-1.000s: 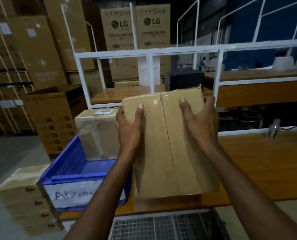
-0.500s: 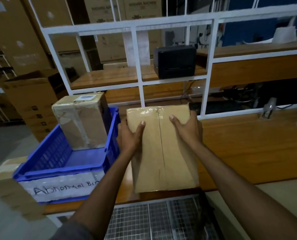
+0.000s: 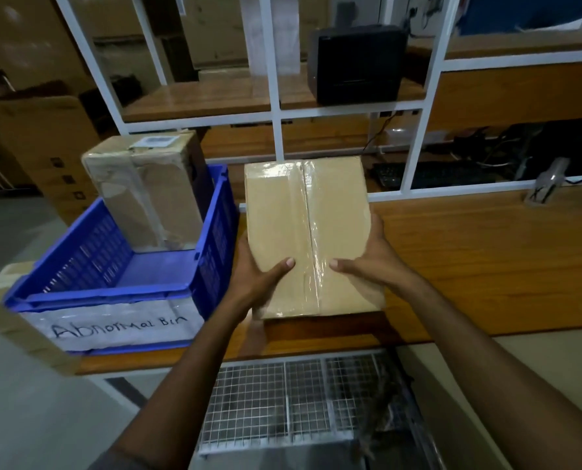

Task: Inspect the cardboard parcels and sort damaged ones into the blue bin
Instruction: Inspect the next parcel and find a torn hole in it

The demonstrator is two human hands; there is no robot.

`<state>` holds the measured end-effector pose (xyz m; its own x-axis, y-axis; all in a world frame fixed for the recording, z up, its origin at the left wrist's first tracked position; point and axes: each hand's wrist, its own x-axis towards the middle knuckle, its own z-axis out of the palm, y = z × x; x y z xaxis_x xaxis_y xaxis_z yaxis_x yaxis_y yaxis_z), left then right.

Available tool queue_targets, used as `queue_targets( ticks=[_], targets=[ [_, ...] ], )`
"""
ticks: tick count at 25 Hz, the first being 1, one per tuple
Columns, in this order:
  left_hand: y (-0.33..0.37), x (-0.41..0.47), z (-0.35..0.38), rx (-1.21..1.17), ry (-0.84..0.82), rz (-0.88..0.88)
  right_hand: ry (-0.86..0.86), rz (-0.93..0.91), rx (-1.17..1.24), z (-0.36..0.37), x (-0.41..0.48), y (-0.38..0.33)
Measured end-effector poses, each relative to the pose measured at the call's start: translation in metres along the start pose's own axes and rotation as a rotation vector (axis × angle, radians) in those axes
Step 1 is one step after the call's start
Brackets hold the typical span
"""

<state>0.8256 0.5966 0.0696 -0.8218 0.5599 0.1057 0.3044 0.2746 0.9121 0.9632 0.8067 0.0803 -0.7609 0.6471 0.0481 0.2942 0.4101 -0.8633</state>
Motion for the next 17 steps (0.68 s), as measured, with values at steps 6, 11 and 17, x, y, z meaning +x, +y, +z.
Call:
queue_targets(
  ticks=[6,11,17],
  targets=[
    [-0.014,-0.013,-0.002,-0.002,-0.107,0.004,-0.044,-0.014,0.064,0.006,-0.016,0.013],
    [-0.025,-0.029,0.002,0.026,-0.069,0.029,-0.029,-0.035,0.043,0.006,-0.036,0.023],
    [-0.023,-0.044,-0.016,0.061,-0.210,0.121,-0.165,-0.103,0.069,-0.008,-0.054,0.023]
  ],
)
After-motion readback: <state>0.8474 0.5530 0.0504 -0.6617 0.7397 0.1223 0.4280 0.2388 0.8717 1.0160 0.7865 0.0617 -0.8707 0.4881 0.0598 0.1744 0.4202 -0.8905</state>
